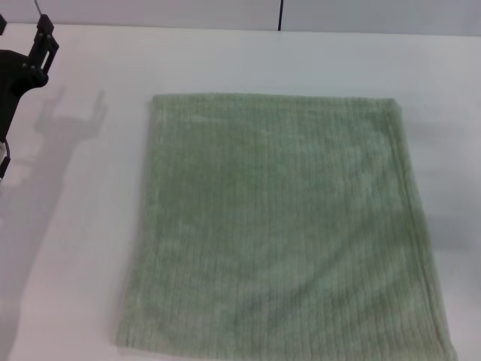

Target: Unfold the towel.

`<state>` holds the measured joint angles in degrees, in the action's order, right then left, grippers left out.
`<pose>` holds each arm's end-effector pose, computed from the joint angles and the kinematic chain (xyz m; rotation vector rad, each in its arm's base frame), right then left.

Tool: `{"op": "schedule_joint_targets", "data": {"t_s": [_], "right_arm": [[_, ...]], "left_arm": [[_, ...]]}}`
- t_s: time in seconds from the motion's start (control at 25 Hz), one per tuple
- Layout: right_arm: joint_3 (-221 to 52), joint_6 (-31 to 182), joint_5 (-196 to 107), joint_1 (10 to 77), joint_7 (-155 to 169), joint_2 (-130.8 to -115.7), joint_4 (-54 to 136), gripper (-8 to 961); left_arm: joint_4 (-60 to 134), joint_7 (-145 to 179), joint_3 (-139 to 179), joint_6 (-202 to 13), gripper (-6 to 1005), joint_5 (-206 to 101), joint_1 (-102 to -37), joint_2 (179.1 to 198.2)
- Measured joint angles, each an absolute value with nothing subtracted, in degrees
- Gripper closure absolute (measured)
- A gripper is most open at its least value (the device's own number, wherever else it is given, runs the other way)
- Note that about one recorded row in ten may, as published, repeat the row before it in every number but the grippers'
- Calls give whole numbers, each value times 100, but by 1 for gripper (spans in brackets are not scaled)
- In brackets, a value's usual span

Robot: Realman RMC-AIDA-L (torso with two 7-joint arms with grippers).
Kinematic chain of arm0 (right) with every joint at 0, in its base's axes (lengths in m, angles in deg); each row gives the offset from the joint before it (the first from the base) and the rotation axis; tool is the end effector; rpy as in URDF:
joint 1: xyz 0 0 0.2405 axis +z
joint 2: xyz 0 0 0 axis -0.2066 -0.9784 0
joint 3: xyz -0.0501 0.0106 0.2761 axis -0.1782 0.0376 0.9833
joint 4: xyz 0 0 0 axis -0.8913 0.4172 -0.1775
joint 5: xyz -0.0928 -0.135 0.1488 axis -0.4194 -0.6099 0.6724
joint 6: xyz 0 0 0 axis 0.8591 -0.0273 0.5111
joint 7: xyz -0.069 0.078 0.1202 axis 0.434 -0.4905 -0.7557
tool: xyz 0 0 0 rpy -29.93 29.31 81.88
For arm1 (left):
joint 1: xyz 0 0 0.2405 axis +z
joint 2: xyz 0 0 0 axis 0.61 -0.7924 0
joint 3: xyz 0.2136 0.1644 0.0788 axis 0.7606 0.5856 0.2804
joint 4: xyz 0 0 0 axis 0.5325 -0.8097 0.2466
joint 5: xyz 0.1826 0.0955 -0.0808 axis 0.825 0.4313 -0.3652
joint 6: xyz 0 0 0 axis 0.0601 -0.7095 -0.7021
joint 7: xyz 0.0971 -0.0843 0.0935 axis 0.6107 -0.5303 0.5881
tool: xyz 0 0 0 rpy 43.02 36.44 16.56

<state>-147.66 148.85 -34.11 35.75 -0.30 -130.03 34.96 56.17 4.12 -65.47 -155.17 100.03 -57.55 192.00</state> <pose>0.3423 0.3569 0.0432 -1.3533 0.2617 0.8372 -0.3435 0.3615 0.0034 -1.5275 -0.4546 -0.8268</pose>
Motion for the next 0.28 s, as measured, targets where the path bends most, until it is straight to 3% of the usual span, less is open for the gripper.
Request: {"op": "schedule_joint_targets", "data": {"t_s": [0.2, 0.28], "right_arm": [[-14763, 14882, -3364, 3643, 146, -13002, 3698, 242], [-14735, 14828, -3361, 3662, 217, -12997, 3696, 242]], "left_arm": [[5607, 401, -6541, -15521, 260, 10002, -5748, 19208], [5598, 412, -6546, -15483, 260, 10001, -5748, 19221]]}}
